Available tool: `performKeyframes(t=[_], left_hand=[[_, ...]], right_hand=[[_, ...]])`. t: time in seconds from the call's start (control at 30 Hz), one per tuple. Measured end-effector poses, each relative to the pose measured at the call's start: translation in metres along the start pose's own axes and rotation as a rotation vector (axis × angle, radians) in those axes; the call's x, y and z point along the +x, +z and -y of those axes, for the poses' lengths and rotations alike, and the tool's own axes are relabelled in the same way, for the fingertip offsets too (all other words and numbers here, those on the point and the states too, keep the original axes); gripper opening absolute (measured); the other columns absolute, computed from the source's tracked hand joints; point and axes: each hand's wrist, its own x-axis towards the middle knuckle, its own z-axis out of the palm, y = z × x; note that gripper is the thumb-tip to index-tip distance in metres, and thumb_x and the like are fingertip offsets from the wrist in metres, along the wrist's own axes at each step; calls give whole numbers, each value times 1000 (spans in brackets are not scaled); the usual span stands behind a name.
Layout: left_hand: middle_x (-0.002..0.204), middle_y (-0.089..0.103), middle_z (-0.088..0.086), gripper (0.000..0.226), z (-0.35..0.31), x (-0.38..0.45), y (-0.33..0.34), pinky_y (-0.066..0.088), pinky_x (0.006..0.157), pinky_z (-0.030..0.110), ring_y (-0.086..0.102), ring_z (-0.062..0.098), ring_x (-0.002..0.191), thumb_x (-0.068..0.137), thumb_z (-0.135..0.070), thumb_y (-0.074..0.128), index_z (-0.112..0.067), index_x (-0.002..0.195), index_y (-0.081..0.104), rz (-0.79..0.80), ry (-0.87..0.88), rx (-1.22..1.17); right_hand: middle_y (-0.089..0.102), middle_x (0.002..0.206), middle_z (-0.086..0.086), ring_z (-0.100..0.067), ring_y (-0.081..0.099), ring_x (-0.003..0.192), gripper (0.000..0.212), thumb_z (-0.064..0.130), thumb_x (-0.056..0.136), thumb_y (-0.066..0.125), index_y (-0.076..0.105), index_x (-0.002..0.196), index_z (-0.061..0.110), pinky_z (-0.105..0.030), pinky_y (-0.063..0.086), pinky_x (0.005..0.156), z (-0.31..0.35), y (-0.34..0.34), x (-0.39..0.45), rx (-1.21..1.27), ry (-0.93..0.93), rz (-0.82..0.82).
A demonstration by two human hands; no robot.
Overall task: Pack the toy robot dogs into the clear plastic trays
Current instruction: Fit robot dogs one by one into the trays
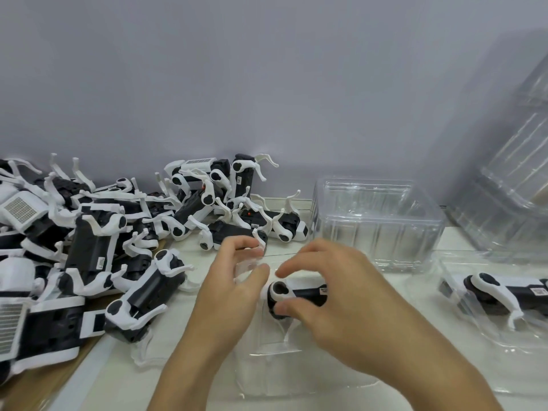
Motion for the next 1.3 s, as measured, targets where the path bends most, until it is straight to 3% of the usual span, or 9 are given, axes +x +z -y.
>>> performKeyframes(t=[0.13, 0.27, 0.47, 0.6, 0.83, 1.0, 1.13, 1.23, 1.3], left_hand=[[110, 66, -20, 14, 7, 3, 8, 42, 83, 21, 58, -5, 107, 92, -32, 63, -42, 100, 68, -42, -107, -31], [110, 66, -21, 14, 8, 5, 9, 39, 77, 16, 57, -8, 105, 94, -30, 60, -40, 96, 69, -70, -120, -21], [114, 68, -12, 21, 9, 5, 10, 43, 88, 24, 59, 5, 114, 97, -22, 55, -37, 97, 70, -79, -102, -14], [111, 69, -11, 25, 8, 5, 11, 42, 84, 21, 60, 6, 110, 96, -17, 55, -36, 94, 71, -84, -102, -1], [109, 70, -12, 25, 7, 5, 11, 44, 86, 26, 61, 6, 108, 95, -16, 55, -34, 93, 72, -81, -108, 0], [104, 70, -16, 23, 6, 5, 9, 44, 83, 24, 62, 3, 101, 96, -21, 55, -36, 94, 72, -77, -113, 17], [109, 68, -16, 21, 6, 4, 8, 40, 81, 20, 59, -1, 106, 97, -25, 56, -40, 94, 70, -59, -128, 16], [111, 65, -22, 14, 6, 3, 7, 38, 78, 16, 56, -13, 99, 93, -31, 62, -42, 98, 68, -17, -126, 34], [115, 63, -24, 14, 6, 2, 5, 39, 85, 20, 55, -8, 109, 88, -40, 68, -43, 101, 66, 16, -130, 41]], right_hand=[[49, 104, 23, -5, 42, 103, 30, 52, 84, 68, 63, 112, 43, -32, 39, 96, 1, 18, 2, -95, -55, 45], [54, 105, 21, -5, 47, 105, 32, 43, 85, 69, 63, 117, 47, -31, 42, 93, -1, 22, 4, -119, -47, -16], [61, 95, 17, -5, 54, 96, 32, 32, 83, 67, 67, 109, 51, -31, 49, 81, -2, 23, 5, -85, -20, -76], [59, 88, 17, -6, 55, 90, 32, 32, 81, 69, 67, 106, 53, -32, 51, 78, -2, 24, 6, -71, -6, -76], [57, 92, 18, -5, 52, 97, 31, 41, 81, 71, 65, 109, 53, -29, 48, 85, -5, 20, 5, -65, -14, -36], [58, 107, 24, 12, 52, 100, 40, 45, 76, 80, 64, 111, 54, -5, 41, 78, -15, -3, 1, 98, 70, 23], [53, 122, 24, 5, 49, 106, 26, 41, 79, 79, 67, 101, 47, -10, 36, 73, -36, -30, -7, -51, 187, -15], [54, 120, 23, 1, 47, 101, 20, 42, 78, 80, 66, 91, 47, -15, 35, 72, -38, -34, -8, -116, 237, 15], [55, 114, 22, -1, 50, 97, 15, 40, 80, 79, 67, 87, 46, -16, 36, 72, -37, -31, -7, -128, 242, -2]])
